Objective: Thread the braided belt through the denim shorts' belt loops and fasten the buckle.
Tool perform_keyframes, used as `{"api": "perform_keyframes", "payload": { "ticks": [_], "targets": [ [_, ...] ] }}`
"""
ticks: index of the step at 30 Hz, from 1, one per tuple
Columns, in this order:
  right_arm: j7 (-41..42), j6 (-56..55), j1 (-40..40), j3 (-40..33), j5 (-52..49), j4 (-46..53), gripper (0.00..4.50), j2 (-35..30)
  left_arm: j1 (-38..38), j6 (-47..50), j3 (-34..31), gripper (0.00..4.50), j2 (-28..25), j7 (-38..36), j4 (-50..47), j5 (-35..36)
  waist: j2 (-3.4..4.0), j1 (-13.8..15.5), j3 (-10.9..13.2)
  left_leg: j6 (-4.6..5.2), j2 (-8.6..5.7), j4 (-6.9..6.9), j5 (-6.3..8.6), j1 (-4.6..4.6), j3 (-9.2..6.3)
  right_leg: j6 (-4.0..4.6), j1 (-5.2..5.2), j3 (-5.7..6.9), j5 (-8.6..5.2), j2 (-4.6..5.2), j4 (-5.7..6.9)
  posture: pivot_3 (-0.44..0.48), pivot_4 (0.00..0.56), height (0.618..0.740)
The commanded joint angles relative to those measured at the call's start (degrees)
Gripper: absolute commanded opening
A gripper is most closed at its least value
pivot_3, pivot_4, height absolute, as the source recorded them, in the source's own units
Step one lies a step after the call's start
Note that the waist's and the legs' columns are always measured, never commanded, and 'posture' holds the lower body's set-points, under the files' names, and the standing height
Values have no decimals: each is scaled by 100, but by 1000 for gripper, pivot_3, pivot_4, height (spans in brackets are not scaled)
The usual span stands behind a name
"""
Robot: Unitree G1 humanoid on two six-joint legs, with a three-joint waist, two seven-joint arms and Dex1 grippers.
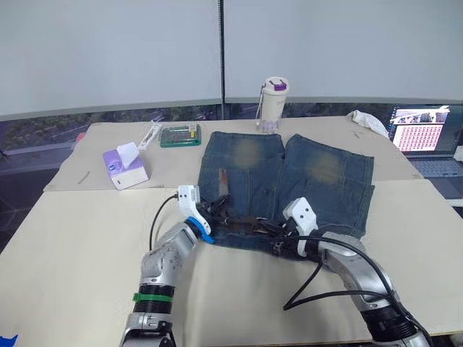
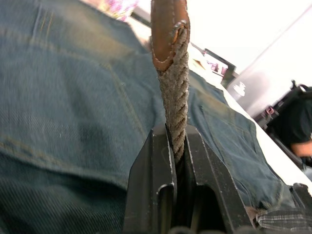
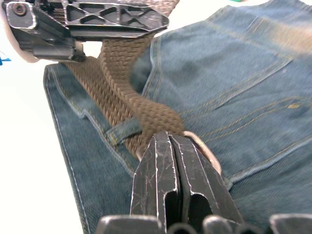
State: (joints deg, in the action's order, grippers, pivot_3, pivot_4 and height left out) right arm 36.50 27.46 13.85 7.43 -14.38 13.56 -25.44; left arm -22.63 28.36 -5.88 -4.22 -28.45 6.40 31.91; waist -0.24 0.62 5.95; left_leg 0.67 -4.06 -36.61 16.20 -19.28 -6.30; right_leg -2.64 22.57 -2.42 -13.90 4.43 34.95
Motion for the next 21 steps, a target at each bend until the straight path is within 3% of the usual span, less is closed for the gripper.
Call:
{"api": "perform_keyframes", "payload": {
  "ticks": [1,10,21],
  "targets": [
    [28,252,41,-456,-377,521,127,-112,-123,115,84,0,-339,-480,-441,142,0,5,0,0,0,0,0,0,0,0,0,0,0,0,0,0,150,740],
    [247,194,-87,2,100,344,127,-606,-161,193,559,0,-1159,-1472,-574,-49,1,-8,0,26,1,3,15,2,0,1,2,1,0,-1,0,0,150,740],
    [-8,34,208,384,462,70,127,-150,-3,219,753,0,-1210,-1477,-822,-135,1,-12,0,26,3,4,16,1,-1,1,7,-3,0,1,2,0,150,740]
  ]
}}
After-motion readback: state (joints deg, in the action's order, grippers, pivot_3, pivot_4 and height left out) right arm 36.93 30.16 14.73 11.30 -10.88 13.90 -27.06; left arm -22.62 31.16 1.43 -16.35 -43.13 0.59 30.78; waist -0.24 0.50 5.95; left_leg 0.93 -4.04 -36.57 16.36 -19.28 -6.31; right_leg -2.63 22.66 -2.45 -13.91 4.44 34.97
